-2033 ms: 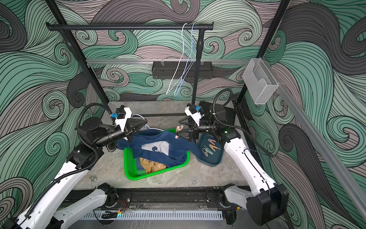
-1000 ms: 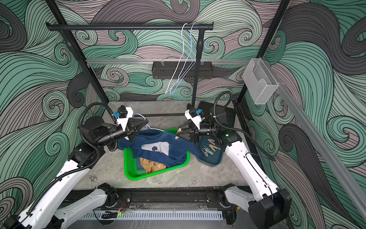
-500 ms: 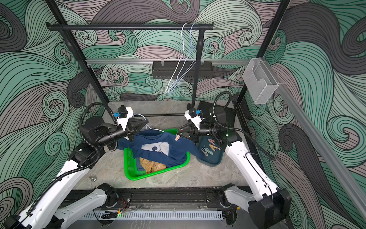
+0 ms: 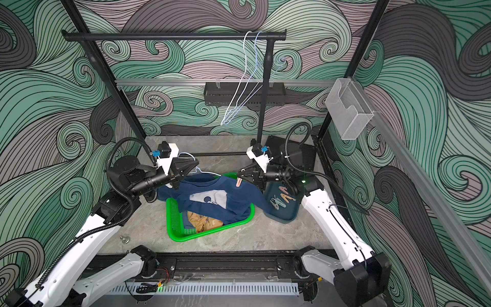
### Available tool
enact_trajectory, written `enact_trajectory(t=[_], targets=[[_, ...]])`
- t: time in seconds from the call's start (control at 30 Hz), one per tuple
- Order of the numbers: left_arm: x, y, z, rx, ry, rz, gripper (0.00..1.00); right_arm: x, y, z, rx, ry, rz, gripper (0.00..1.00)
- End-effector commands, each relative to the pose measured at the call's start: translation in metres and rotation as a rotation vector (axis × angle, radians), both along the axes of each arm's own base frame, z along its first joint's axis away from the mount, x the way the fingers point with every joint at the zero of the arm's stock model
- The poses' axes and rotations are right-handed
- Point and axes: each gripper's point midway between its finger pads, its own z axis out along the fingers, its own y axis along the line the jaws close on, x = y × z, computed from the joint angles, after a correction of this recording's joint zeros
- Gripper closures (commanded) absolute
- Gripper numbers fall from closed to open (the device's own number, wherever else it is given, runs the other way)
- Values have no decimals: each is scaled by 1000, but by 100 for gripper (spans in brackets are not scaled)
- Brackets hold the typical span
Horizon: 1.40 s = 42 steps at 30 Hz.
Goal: Remove the clothespins securing t-shirts to the hanger
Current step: Remove the clothespin from the hanger, then place the clothespin in the storage box.
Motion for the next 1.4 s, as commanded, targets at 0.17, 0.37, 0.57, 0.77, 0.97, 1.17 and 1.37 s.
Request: enact_trajectory(t=[0.17, 0.37, 0.57, 0.77, 0.97, 1.17, 1.37], targets=[[0, 0, 6, -5, -23, 7, 100, 10, -3, 15, 25, -60, -94, 94], [3, 0, -3, 9, -9, 11, 100, 8, -8, 24, 39, -95, -125, 96], [4, 1, -6, 18, -9, 21, 100, 17, -23, 22, 4, -118, -210, 97], [7, 2, -11, 35, -4, 36, 100, 38, -51, 20, -25, -121, -355, 96], [12, 2, -11, 37, -7, 48, 100, 57, -98, -17, -180, -57, -594, 94], [13, 2, -14, 41, 4, 50, 100, 50, -159, -105, -463, 67, -854, 93], [9, 4, -14, 32, 3, 51, 100, 46, -195, -174, -731, 125, -932, 93]])
